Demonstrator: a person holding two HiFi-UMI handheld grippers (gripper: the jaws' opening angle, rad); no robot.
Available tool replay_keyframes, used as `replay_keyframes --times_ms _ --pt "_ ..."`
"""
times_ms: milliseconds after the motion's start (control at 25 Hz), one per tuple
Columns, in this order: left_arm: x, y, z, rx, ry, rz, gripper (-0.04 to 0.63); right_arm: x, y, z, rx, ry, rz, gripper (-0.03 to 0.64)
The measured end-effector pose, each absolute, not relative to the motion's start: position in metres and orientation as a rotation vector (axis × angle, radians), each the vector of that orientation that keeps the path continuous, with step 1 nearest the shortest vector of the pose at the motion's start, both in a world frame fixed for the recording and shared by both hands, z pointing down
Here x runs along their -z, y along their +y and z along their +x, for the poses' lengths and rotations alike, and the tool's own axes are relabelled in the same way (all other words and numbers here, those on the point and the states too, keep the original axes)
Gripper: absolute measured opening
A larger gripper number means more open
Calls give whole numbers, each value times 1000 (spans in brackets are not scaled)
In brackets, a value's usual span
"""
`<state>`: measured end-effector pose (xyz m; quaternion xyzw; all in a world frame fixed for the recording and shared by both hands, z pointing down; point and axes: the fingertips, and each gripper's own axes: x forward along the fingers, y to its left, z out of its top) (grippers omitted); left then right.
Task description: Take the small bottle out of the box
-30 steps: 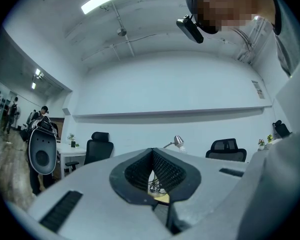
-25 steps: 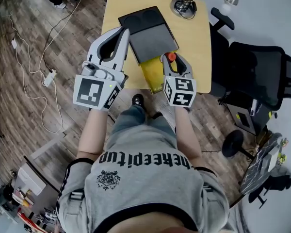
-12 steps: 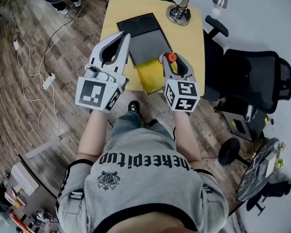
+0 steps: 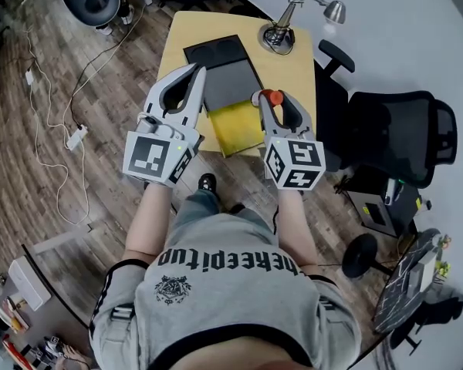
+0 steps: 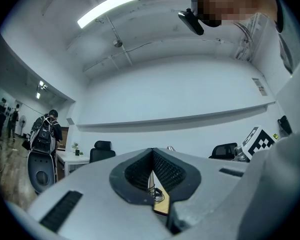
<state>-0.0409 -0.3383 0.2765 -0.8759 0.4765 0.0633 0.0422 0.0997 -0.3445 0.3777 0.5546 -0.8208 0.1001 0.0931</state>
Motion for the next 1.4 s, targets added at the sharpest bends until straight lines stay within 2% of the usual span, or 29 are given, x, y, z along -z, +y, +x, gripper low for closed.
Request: replay_keyframes --times_ms 1400 --pt "-252 -248 8 -238 1481 -2605 3 -279 -253 171 -26 -2544 1760 146"
